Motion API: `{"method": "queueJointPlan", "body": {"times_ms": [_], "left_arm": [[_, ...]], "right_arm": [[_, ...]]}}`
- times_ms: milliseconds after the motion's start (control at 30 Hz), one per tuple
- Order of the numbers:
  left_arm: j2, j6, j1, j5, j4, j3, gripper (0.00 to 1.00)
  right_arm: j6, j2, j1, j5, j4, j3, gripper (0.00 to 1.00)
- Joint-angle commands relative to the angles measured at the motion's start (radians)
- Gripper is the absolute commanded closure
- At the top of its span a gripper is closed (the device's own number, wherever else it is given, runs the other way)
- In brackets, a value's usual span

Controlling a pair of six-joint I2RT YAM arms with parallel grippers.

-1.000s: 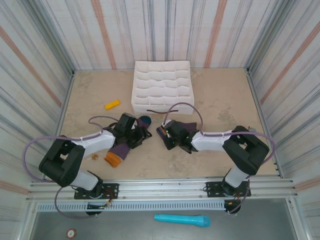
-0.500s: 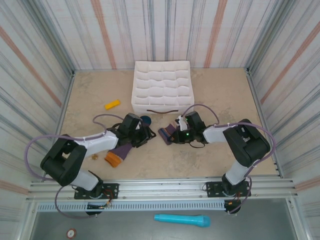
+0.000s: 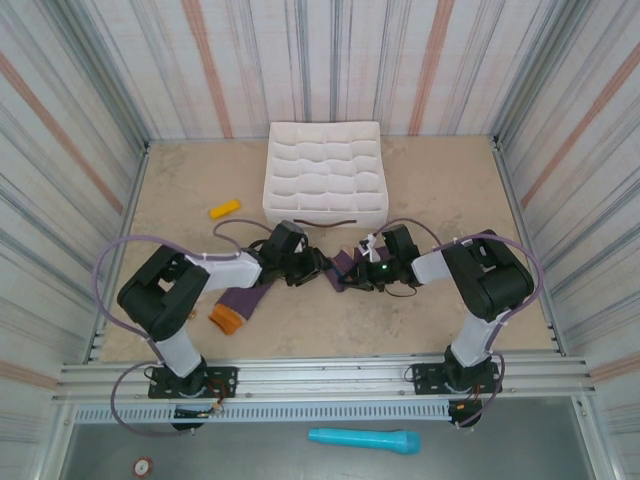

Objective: Roll the socks

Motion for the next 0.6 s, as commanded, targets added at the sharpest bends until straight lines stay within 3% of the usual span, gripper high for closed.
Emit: {"method": "queueJointPlan", "body": {"times_ms": [0, 67, 233, 433, 567], "left_arm": [[0.031, -0.019, -0.017, -0.024, 0.010, 0.018, 0.46], [0.048, -0.028, -0.024, -0.031, 0.013, 0.018, 0.48], [0.087, -0.053, -0.027, -0.036, 0.022, 0.022, 0.63], [0.085, -0.020, -0.025, -0.061, -0.086, 0.072, 0.93], [0.059, 0.012, -0.015, -0.065, -0.184, 0.109, 1.00]], "right_arm": [[0.044, 0.049, -0.016, 0.104, -0.112, -0.053, 1.00], [0.050, 0.046, -0.026, 0.100, -0.101, -0.060, 1.00], [0.055, 0.051, -0.041, 0.094, -0.081, -0.067, 1.00], [0.023, 0.026, -0.042, 0.104, -0.096, -0.063, 0.99], [-0.042, -0.085, -0.038, 0.161, -0.178, -0.056, 0.73]]}}
